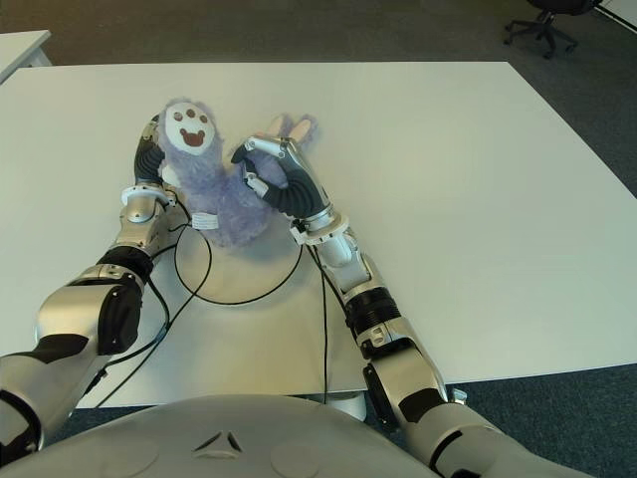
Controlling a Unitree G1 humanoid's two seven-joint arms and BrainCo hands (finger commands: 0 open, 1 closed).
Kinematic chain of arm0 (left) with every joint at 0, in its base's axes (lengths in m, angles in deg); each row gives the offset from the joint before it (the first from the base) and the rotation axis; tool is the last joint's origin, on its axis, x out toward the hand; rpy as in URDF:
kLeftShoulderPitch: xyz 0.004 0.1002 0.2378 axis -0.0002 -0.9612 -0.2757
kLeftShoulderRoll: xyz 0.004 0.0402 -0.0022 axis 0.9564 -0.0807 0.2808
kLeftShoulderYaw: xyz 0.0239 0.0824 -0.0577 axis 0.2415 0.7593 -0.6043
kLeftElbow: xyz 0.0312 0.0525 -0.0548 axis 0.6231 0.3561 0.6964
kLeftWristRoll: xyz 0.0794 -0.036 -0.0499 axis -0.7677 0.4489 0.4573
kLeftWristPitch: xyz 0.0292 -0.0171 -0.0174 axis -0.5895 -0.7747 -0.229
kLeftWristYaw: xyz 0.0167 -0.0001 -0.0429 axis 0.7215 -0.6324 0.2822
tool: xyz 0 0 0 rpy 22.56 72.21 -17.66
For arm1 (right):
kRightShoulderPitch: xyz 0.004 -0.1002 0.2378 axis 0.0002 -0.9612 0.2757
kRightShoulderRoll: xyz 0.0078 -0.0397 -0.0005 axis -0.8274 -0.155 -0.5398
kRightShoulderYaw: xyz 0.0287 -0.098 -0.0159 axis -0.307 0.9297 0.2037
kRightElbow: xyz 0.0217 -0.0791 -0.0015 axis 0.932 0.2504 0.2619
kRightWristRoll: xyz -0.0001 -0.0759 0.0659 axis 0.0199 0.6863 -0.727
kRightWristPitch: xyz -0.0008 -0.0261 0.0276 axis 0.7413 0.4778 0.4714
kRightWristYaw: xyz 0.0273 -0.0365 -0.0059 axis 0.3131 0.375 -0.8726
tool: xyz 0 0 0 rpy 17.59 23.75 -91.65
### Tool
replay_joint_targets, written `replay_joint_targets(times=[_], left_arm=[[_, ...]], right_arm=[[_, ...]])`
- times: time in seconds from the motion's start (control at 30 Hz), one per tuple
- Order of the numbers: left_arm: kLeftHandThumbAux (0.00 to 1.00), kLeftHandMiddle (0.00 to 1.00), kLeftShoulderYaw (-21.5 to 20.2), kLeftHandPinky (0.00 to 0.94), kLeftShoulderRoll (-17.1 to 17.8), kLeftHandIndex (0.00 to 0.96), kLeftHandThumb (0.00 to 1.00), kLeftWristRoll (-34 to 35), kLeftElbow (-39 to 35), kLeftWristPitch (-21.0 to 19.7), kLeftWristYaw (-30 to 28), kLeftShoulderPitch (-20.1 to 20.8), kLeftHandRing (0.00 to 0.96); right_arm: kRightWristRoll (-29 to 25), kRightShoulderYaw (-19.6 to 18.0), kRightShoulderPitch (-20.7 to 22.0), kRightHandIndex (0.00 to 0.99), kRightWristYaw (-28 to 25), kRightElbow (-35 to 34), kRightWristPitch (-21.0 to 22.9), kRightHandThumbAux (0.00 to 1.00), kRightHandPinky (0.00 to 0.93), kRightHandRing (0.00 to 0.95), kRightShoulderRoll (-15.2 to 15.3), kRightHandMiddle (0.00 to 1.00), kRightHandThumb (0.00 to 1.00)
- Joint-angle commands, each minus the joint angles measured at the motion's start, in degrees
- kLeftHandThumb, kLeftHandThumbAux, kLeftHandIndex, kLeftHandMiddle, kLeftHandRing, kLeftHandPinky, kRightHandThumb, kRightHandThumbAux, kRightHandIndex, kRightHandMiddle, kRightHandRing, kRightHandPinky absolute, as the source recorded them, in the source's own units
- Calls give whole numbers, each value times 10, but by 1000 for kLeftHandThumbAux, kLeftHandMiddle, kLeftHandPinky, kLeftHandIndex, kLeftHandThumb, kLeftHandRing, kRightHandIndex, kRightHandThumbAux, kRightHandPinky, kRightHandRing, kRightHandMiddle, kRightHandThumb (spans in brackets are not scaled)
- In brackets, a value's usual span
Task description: Put the doll into the plate.
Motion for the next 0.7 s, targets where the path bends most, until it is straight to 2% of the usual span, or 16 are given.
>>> replay_joint_targets(times=[0.03, 0.27, 0.53, 0.7], left_arm=[[394, 110, 1, 108, -20, 0, 0, 2, 33, -34, 8, -50, 125], [389, 119, 0, 140, -20, 0, 0, 3, 32, -34, 9, -50, 143], [388, 117, -1, 101, -21, 0, 0, 4, 31, -33, 6, -52, 125], [393, 116, 1, 123, -21, 0, 0, 3, 31, -34, 8, -52, 127]], right_arm=[[-1, 16, -119, 433, 4, 58, -4, 703, 848, 842, -2, 802, 730], [0, 20, -135, 433, 3, 58, -4, 704, 847, 847, 1, 812, 730], [7, 22, -141, 432, 6, 65, 0, 707, 861, 843, 1, 808, 721], [8, 23, -141, 431, 6, 68, 0, 708, 857, 837, 2, 800, 718]])
